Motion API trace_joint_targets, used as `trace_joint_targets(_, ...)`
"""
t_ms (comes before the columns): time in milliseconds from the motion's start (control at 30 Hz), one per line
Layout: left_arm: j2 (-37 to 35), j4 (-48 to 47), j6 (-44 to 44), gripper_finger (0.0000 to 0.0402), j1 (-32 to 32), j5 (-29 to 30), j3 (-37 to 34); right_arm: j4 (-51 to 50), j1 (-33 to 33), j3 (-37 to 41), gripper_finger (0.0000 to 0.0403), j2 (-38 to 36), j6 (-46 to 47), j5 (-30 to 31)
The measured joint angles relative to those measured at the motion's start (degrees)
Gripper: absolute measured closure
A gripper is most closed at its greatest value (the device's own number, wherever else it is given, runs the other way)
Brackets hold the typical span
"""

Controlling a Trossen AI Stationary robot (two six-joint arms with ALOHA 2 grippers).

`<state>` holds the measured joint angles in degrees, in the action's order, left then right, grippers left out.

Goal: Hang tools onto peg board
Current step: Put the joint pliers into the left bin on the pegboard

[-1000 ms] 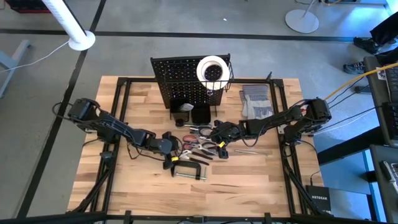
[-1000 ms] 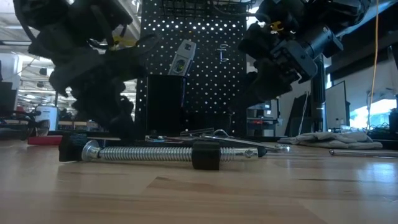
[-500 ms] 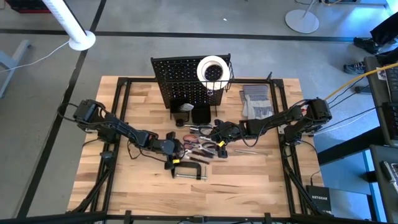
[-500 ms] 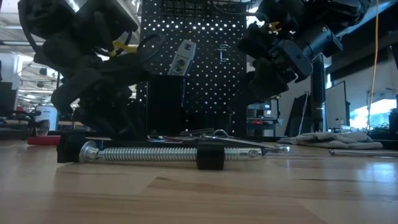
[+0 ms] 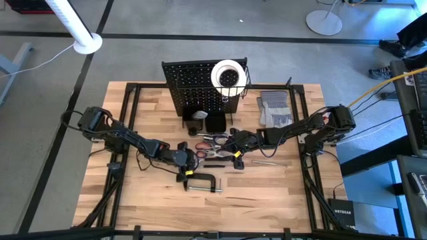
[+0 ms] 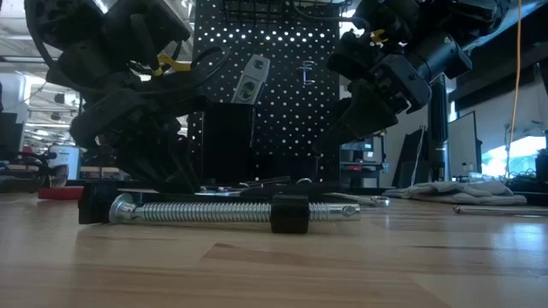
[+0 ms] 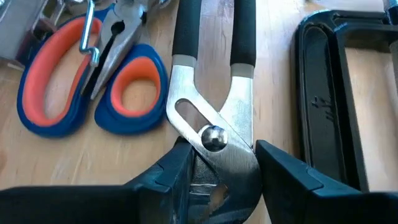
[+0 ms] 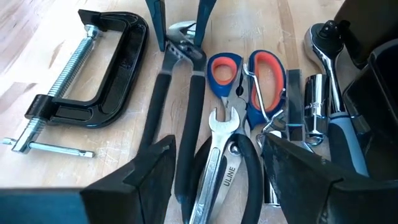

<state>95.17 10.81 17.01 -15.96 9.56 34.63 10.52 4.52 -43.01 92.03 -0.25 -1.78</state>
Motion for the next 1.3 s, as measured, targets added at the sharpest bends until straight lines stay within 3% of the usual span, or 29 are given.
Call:
trace_joint_targets(233, -4.99, -11.02, 4.81, 0.0288, -0.33, -0.78, 2.77, 0.44, 0.08, -2.04, 0.0166, -0.04, 1.9, -5.07)
trace_joint_targets(367, -6.36, -14.2, 7.68, 0.0301, -0.3, -0.7, 3.76, 5.76, 2.15, -2.31, 0.0166, -0.04, 1.88, -7.16)
trace_joint_targets(567, -6.5, -13.87, 8.18, 0.0357, -0.15, -0.39, 4.4, 7.48, 5.22, -2.34, 0.0166, 0.44, -0.36, -0.4)
trace_joint_targets(733, -6.5, -13.83, 8.38, 0.0399, -0.13, -0.36, 4.4, 6.09, 6.54, -2.29, 0.0166, 2.86, 0.05, 1.33)
trace_joint_targets(1000, -6.25, -13.33, 11.47, 0.0349, -0.13, -0.18, 4.4, 13.63, 6.88, -2.42, 0.0166, 9.02, 4.63, -1.7)
trace_joint_targets(1300, -5.08, -13.36, 13.78, 0.0281, -0.18, -0.18, 4.22, 12.03, 6.76, -5.64, 0.0166, 17.32, 5.94, 0.45)
